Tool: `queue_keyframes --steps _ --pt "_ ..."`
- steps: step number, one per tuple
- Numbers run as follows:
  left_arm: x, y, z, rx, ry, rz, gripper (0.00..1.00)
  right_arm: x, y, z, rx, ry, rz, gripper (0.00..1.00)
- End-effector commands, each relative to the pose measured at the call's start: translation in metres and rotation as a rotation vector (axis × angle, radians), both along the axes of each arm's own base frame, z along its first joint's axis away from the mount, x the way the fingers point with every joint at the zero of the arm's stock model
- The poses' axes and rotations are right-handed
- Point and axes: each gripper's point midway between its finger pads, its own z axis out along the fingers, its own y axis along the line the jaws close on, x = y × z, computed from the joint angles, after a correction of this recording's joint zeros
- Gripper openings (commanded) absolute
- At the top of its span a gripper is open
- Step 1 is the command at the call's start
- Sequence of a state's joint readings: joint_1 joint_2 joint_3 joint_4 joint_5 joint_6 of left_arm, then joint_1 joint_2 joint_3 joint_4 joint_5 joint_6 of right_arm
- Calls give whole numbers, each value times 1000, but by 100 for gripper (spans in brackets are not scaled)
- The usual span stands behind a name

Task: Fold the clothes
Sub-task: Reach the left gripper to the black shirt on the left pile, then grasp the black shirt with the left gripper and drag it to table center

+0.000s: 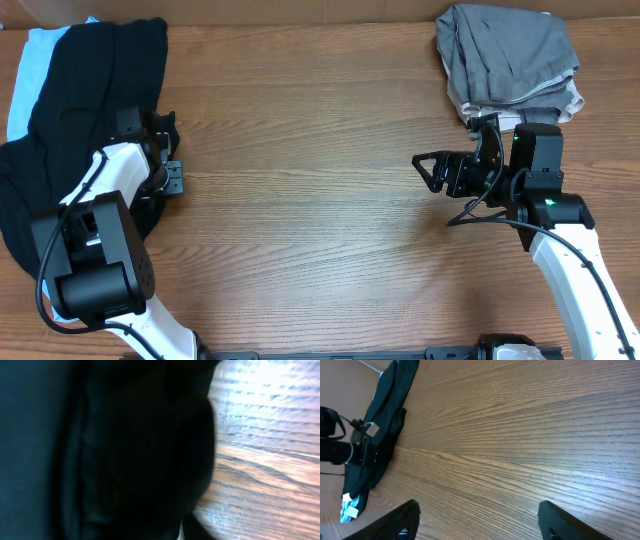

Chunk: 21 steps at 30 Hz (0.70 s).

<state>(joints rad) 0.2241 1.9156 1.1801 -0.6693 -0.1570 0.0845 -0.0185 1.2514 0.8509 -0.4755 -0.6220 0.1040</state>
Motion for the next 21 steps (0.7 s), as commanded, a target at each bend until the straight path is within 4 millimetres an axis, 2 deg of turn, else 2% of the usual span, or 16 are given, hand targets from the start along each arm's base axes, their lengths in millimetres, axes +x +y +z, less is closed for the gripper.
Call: queue_keyframes --steps 1,4,7,15,18,21 --pt "7 -9 -5 -40 -6 -20 4 5 3 11 3 -30 12 75" --pt "13 -21 1 -80 -20 -42 4 4 3 11 3 -26 12 72" --pt "29 -45 19 -147 -55 -92 4 4 3 11 3 -28 12 71" --pt "79 -148 105 -367 -192 -317 4 7 -3 9 -17 -27 -17 69" --pt "82 -187 125 -395 -210 -406 4 8 -7 9 -12 -21 -37 68" --pt "78 -219 137 -407 -205 -479 4 11 -18 9 11 1 -91 67"
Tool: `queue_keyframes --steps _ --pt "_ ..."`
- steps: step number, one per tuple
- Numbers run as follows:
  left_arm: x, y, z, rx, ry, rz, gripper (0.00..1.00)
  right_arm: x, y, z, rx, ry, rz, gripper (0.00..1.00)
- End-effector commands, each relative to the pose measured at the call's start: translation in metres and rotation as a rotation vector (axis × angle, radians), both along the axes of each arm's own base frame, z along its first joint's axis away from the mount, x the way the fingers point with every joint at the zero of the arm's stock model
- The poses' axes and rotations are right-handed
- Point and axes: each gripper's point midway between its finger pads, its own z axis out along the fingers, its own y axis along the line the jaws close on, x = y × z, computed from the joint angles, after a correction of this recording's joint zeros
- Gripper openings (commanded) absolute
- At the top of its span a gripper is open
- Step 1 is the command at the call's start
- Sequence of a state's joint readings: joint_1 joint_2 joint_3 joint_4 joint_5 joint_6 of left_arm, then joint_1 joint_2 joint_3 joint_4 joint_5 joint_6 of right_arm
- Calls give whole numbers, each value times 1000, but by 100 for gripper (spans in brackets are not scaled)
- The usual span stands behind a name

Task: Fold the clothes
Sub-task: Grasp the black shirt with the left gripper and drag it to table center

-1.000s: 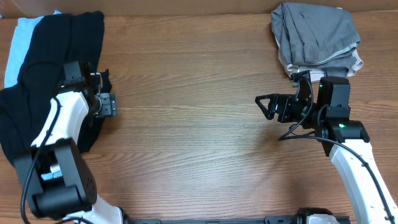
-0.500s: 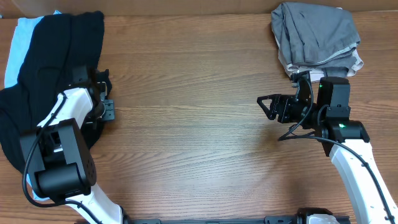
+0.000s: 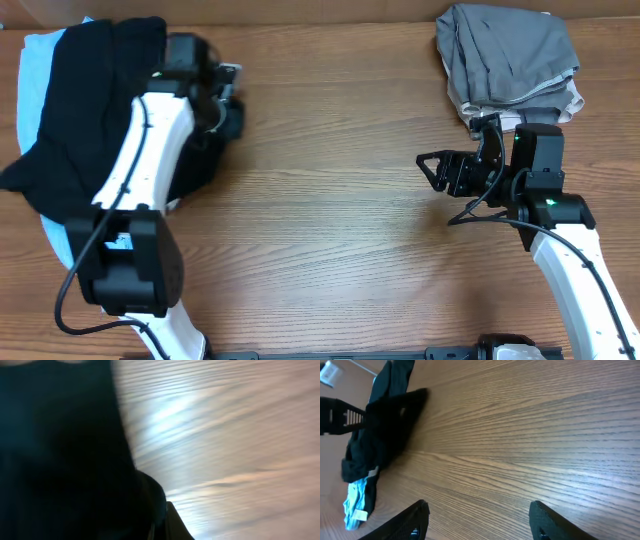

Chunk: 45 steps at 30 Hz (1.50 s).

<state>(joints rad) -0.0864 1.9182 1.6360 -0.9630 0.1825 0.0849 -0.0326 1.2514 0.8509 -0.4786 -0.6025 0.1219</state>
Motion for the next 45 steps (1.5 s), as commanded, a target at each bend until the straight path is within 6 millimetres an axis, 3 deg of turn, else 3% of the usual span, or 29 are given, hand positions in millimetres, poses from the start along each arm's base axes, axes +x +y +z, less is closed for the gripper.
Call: queue_keyframes --steps 1,6,11,20,27,31,34,37,38,42,45 --pt "-4 -52 21 -91 -23 -118 4 10 -15 11 22 -7 -71 67" --pt "-12 -102 41 -157 -51 -232 4 13 -31 11 49 16 -144 66" --pt "-19 -152 73 -289 -100 -350 4 14 -40 12 58 18 -169 66" --pt "-28 -214 135 -479 -205 -478 4 16 -62 11 75 34 -246 67" --pt "-27 -252 149 -519 -296 -539 4 14 -84 8 79 50 -312 67" --pt "-19 -270 146 -530 -335 -545 6 12 -98 7 82 60 -353 71" --pt "-15 -282 143 -541 -362 -567 38 11 -104 7 94 62 -367 72" --pt "-10 -285 149 -551 -401 -574 92 10 -104 11 114 53 -359 72" --pt "-7 -283 154 -553 -415 -571 100 10 -103 12 118 48 -353 73" --pt "4 -260 174 -543 -432 -527 100 7 -97 19 135 34 -330 72" --pt "12 -222 186 -513 -396 -450 100 2 -84 23 157 41 -283 72"
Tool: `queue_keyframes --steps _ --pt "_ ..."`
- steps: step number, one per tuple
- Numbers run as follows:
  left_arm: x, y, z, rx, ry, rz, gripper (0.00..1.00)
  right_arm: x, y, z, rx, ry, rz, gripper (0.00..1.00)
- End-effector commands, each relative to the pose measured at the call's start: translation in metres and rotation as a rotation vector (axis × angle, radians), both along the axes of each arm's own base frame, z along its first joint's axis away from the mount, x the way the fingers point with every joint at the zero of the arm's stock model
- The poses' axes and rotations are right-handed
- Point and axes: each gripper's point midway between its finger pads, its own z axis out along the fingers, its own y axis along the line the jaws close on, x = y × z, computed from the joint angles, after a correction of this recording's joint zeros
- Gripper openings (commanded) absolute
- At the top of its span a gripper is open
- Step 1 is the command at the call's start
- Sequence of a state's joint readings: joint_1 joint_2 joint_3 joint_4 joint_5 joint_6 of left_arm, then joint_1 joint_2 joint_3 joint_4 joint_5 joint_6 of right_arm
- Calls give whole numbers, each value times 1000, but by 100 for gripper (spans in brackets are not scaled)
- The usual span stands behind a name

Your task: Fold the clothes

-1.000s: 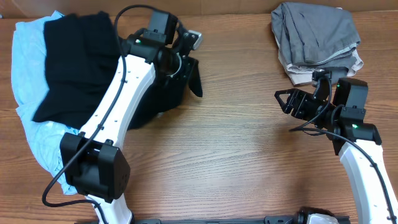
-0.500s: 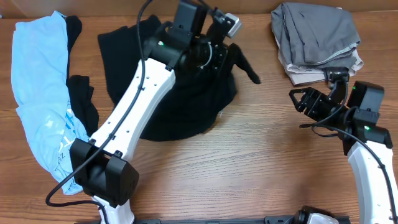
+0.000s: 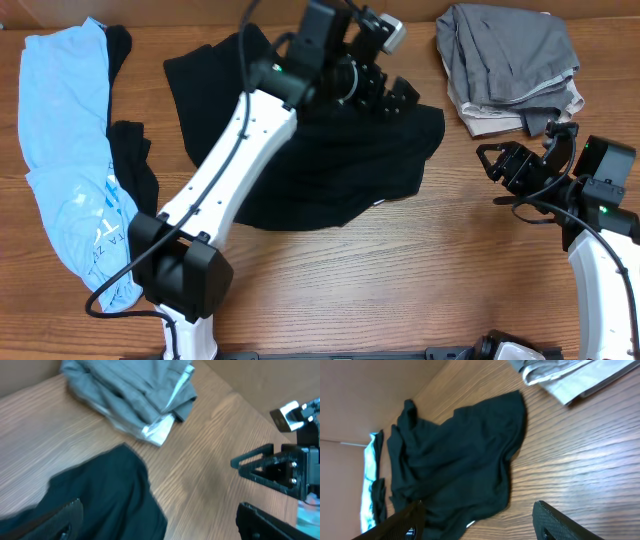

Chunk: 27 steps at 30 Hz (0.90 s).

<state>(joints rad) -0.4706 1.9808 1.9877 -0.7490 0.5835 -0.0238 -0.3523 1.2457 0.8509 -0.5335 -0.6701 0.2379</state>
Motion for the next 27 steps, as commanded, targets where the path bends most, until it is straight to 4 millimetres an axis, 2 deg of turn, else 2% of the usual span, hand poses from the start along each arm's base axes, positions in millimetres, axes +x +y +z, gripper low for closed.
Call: queue_keyframes --steps 1,6,11,15,20,27 --pt "20 48 38 -16 -20 93 100 -2 19 22 25 -55 75 72" --pt "27 123 30 70 49 181 100 -14 69 12 8 -3 225 70" --pt "32 183 16 119 116 282 100 -27 120 -6 -91 82 295 71" --pt "41 222 10 149 129 376 100 -37 162 -18 -171 106 336 72" --pt "46 243 7 179 128 434 100 -46 204 -43 -293 110 408 72" --pt "45 249 1 219 140 459 100 -58 228 -91 -438 154 549 72"
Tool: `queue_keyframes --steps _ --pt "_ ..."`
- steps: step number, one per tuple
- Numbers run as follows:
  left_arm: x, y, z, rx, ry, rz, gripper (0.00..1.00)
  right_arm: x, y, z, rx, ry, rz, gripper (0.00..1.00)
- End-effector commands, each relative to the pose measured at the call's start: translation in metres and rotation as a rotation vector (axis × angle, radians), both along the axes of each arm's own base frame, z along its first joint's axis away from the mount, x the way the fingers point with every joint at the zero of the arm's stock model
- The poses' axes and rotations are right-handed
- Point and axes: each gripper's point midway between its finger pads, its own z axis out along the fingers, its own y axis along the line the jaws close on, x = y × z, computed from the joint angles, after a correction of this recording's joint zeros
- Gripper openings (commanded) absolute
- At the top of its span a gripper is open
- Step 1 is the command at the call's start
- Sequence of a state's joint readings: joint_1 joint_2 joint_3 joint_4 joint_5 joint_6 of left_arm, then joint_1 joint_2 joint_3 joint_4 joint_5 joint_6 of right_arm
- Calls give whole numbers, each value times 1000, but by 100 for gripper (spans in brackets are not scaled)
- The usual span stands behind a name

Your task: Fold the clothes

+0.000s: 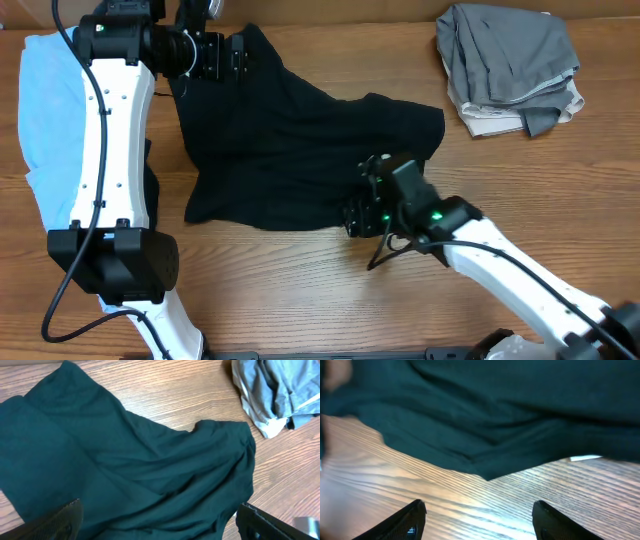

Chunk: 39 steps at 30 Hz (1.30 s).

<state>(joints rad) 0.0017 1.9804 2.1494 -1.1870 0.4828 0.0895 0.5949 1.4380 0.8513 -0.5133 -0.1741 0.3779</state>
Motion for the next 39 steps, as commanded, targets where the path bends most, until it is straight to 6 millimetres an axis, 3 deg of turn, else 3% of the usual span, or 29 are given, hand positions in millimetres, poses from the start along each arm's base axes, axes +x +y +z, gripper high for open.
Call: queue_keyframes --steps 1,6,15,39 --pt "-1 5 7 46 -29 -1 100 10 1 -8 -74 -42 29 72" --pt "-1 9 -3 77 -10 14 100 11 2 -24 -110 -33 76 72" --pt "-2 15 -20 106 30 29 100 20 3 -27 -124 -69 78 71" --pt "2 18 -20 122 15 40 100 29 8 -22 -46 -44 -74 70"
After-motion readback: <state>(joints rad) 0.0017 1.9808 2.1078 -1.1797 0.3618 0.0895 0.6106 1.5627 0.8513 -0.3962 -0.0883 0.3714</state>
